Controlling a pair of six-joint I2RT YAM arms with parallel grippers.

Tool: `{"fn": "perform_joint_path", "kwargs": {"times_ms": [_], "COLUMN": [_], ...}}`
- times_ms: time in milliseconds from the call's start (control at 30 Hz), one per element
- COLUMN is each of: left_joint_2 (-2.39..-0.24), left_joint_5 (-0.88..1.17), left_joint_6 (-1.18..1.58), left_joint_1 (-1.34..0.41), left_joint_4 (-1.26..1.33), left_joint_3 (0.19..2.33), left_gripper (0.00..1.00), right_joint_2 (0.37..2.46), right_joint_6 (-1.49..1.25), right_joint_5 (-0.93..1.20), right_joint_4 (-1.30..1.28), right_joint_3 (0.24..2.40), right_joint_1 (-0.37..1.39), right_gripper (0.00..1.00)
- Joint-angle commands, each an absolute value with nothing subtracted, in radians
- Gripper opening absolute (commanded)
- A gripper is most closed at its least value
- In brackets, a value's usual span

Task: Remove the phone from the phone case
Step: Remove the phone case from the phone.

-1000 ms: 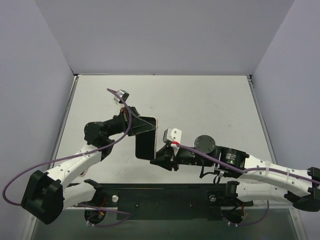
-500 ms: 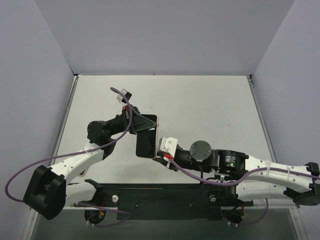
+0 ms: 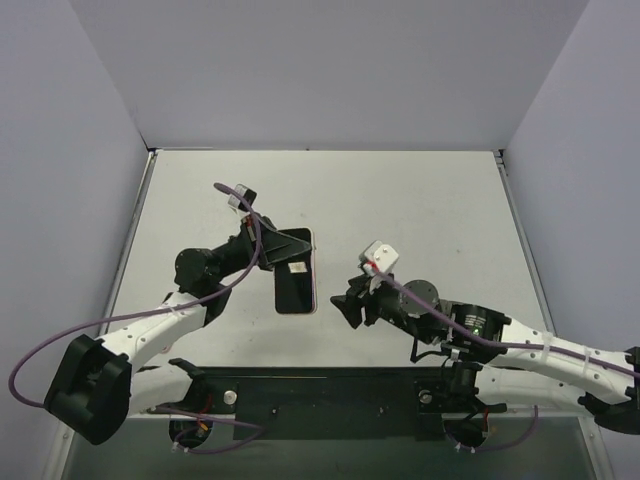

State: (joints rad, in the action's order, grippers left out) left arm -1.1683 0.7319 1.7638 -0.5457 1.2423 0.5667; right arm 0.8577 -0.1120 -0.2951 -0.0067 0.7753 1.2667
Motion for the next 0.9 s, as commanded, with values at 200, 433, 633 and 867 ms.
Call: {"fn": "perform_joint_path", "kwargs": {"times_ms": [200,433,633,867], "left_joint_2": [-0.933,-0.862,-0.861,-0.87], "left_joint_5": [0.408,0.328,0.307,0.324], "left_joint_6": [1.39,1.379,1.41,1.427], "left_joint_1": [-0.499,-0.495,-0.492,-0.491], "left_joint_4": [0.827,0.801,0.833,0.861], "left_joint_3": [0.554,0.522,0.489,0.486], "left_gripper": [0.0,0.0,0.0,0.0], "right_joint_2": [0.827,0.844,0.864,0.882], "right_joint_6": [-0.774,-0.864,-0.887,-0.914], "right_joint_5": [0.368,0.414,0.423,0.403], "right_joint_4": [0.193,0.299,0.343,0.376], "right_joint_3": [0.79,0.804,0.804,0.788], "right_joint_1": [1.019,1.009,1.005,0.97], "right_gripper": [0.45,0.36,0.35,0.35]}}
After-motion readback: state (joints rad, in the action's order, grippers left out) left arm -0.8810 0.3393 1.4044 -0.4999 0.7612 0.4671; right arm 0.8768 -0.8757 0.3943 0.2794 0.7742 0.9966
